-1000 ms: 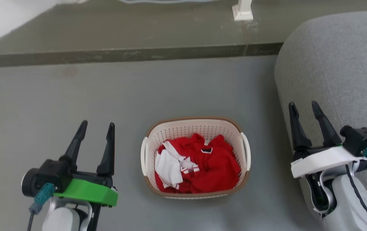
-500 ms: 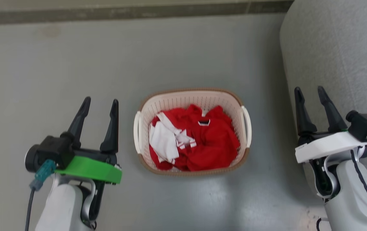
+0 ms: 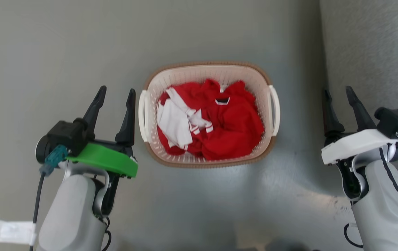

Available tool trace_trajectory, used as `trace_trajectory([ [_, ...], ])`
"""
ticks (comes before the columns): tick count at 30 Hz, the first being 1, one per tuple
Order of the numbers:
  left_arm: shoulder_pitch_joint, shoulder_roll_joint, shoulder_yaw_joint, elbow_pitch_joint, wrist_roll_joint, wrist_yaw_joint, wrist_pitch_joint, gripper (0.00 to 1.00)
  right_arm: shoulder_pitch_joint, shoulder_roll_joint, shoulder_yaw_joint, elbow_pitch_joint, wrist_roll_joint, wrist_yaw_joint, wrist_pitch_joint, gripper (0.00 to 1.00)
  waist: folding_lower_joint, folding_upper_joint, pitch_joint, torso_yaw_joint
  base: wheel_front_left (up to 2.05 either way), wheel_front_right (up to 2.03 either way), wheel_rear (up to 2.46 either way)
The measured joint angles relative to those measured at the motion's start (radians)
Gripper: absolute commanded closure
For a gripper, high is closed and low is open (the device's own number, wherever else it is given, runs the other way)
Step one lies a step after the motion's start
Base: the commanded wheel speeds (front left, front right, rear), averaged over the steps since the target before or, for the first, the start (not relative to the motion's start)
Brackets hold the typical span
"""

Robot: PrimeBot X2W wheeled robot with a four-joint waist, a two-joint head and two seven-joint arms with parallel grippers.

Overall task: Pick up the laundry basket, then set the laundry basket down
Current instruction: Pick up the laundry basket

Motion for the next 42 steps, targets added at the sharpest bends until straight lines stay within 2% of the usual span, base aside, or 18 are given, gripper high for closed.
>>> trace_trajectory([
  [9, -0.114, -0.004, -0.06, 0.164, -0.025, 0.0, 0.0, 0.0, -0.099, -0.024, 0.031, 0.102, 0.0, 0.0, 0.0, 0.0, 0.0001, 0.0, 0.116, 0.014, 0.0, 0.0, 0.0],
  [20, -0.288, -0.008, -0.105, 0.351, -0.119, 0.0, 0.018, 0.0, -0.236, -0.03, 0.125, 0.22, 0.009, 0.0, 0.013, 0.0, 0.0001, 0.0, 0.26, 0.032, 0.0, 0.0, 0.0],
  [31, -0.432, -0.013, -0.147, 0.475, -0.144, -0.001, 0.058, 0.0, -0.35, -0.034, 0.142, 0.31, 0.028, 0.0, 0.014, 0.0, 0.0001, 0.0, 0.382, 0.037, 0.0, 0.0, 0.0],
  [42, -0.483, -0.015, -0.253, 0.568, -0.221, -0.001, 0.076, 0.0, -0.412, -0.034, 0.183, 0.411, 0.055, 0.0, 0.013, 0.0, 0.0, 0.0, 0.445, 0.03, 0.0, 0.0, 0.0],
])
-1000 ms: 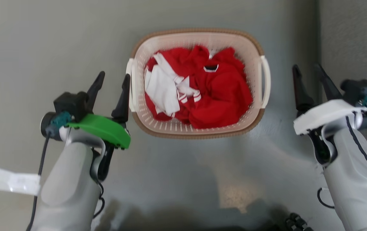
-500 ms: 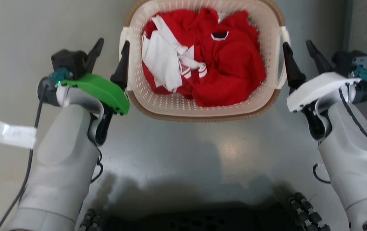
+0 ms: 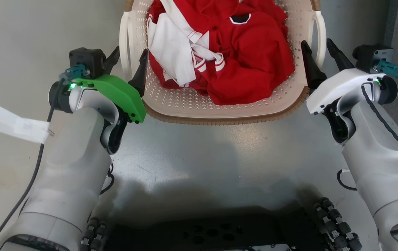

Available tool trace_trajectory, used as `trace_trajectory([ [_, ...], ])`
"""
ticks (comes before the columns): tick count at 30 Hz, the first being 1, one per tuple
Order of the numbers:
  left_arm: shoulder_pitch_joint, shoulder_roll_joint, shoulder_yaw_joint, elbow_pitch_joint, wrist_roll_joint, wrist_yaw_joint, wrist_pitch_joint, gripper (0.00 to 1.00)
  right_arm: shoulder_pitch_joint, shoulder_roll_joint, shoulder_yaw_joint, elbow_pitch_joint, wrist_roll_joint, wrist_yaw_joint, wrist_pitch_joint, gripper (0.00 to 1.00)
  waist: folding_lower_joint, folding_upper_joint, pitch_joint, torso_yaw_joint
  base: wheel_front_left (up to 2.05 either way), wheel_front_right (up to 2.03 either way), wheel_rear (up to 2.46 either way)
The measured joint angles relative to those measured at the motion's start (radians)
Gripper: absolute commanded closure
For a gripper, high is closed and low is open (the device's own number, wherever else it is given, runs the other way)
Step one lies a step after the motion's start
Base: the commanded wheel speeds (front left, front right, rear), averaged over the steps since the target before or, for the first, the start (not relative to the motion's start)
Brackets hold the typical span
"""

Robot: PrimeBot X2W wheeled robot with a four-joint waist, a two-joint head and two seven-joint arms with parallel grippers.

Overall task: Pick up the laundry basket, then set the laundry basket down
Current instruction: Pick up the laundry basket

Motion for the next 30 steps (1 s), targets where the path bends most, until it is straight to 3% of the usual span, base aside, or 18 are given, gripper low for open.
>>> trace_trajectory([
  [2, -0.01, 0.0, -0.012, 0.01, -0.025, 0.0, 0.0, 0.0, -0.009, 0.001, 0.005, 0.014, 0.009, 0.0, 0.0, 0.0, 0.0, 0.0, 0.002, -0.001, 0.0, 0.0, 0.0],
  [4, -0.016, 0.0, -0.023, 0.019, -0.034, 0.0, 0.0, 0.0, -0.019, 0.001, 0.009, 0.026, 0.016, 0.0, 0.0, 0.18, -0.0001, 0.0, 0.003, -0.001, 0.0, 0.0, 0.0],
  [5, -0.019, 0.0, -0.029, 0.025, -0.037, 0.0, 0.0, 0.0, -0.023, 0.001, 0.011, 0.031, 0.018, 0.0, 0.0, 0.33, 0.0, 0.0, 0.004, -0.001, 0.0, 0.0, 0.0],
  [6, -0.023, 0.0, -0.035, 0.03, -0.042, 0.0, 0.0, 0.0, -0.028, 0.001, 0.014, 0.037, 0.022, 0.0, -0.001, 0.57, 0.0, 0.0, 0.005, -0.001, 0.0, 0.0, 0.0],
  [7, -0.026, 0.0, -0.041, 0.034, -0.044, 0.0, 0.0, 0.23, -0.033, 0.001, 0.016, 0.041, 0.025, 0.0, -0.001, 0.69, 0.0, 0.0, 0.005, -0.001, 0.0, 0.0, 0.0],
  [8, -0.029, 0.0, -0.045, 0.037, -0.049, 0.0, 0.0, 0.23, -0.038, 0.002, 0.021, 0.044, 0.025, 0.002, -0.001, 0.69, 0.0, 0.0, 0.006, -0.001, 0.0, 0.0, 0.0],
  [9, -0.032, 0.0, -0.05, 0.041, -0.052, 0.0, 0.0, 0.52, -0.043, 0.005, 0.026, 0.046, 0.026, 0.002, -0.001, 0.88, 0.0, 0.0, 0.006, -0.001, 0.0, 0.0, 0.0],
  [10, -0.037, 0.0, -0.059, 0.048, -0.071, 0.0, 0.0, 0.87, -0.053, 0.008, 0.033, 0.053, 0.033, 0.002, -0.002, 1.0, 0.0, 0.0, 0.007, 0.0, 0.0, 0.0, 0.0],
  [11, -0.04, 0.0, -0.064, 0.05, -0.082, 0.0, 0.0, 1.0, -0.057, 0.005, 0.036, 0.058, 0.033, 0.002, -0.003, 1.0, 0.0, 0.0, 0.007, 0.0, 0.0, 0.0, 0.0],
  [30, -0.054, -0.007, -0.149, 0.138, -0.165, 0.003, -0.01, 1.0, -0.068, 0.015, 0.098, 0.142, 0.08, 0.002, -0.01, 1.0, -0.0001, 0.0, -0.055, -0.001, 0.0, 0.0, 0.0],
])
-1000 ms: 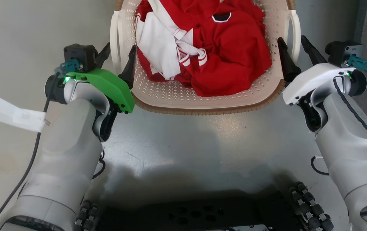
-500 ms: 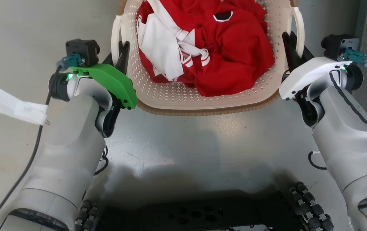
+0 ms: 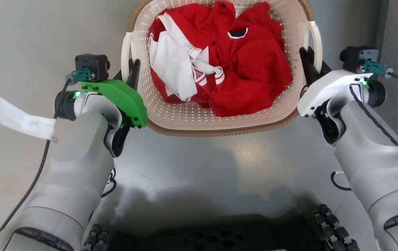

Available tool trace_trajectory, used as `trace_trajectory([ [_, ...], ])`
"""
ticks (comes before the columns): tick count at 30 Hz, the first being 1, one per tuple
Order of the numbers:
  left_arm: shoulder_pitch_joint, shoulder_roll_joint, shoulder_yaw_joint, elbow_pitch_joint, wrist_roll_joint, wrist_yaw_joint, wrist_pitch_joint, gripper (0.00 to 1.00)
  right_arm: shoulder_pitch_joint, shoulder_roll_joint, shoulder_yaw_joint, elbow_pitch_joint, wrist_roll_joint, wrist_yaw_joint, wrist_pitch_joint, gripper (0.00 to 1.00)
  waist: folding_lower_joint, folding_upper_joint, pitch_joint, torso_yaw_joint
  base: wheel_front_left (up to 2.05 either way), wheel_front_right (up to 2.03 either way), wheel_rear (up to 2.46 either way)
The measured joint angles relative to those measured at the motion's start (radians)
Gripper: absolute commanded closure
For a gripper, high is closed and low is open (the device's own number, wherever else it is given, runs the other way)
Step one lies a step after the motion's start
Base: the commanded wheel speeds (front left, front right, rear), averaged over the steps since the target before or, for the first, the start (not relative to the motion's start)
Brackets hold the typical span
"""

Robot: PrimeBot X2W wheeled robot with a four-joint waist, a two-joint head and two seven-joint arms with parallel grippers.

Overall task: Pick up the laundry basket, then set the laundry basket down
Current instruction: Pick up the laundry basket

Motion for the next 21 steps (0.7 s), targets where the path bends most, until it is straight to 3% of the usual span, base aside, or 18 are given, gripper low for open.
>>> trace_trajectory([
  [21, 0.082, -0.001, -0.084, 0.076, -0.126, 0.0, 0.061, 1.0, 0.031, 0.026, 0.097, 0.123, 0.078, 0.0, 0.034, 1.0, 0.0, 0.0, -0.236, -0.009, 0.0, 0.0, 0.0],
])
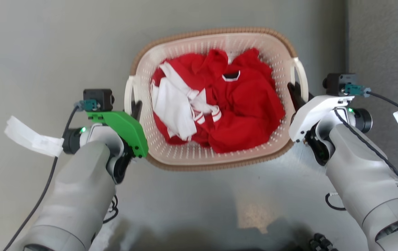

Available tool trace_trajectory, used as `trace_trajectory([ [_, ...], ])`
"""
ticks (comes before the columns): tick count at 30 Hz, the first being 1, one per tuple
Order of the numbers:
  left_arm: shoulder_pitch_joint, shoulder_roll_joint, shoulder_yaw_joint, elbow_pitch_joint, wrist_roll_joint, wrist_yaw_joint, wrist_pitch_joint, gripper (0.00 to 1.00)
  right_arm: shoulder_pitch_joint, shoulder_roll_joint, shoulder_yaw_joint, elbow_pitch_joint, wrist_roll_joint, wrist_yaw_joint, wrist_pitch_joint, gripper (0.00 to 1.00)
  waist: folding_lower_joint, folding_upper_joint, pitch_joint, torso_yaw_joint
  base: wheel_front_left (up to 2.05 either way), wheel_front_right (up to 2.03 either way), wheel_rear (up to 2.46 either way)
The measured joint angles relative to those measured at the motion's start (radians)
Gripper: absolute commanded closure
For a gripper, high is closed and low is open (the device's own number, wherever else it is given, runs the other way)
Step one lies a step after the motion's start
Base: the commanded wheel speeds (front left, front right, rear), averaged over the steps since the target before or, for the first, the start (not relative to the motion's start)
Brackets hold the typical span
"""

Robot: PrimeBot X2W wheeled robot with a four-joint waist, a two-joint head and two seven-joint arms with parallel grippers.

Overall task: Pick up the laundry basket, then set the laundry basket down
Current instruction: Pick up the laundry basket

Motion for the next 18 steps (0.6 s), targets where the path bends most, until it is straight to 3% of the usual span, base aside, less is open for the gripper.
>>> trace_trajectory([
  [18, 0.101, -0.003, -0.042, 0.047, -0.095, 0.0, 0.12, 1.0, 0.062, 0.021, 0.059, 0.086, 0.08, 0.0, 0.171, 1.0, -0.0001, 0.0, -0.23, -0.001, 0.0, 0.0, 0.0],
])
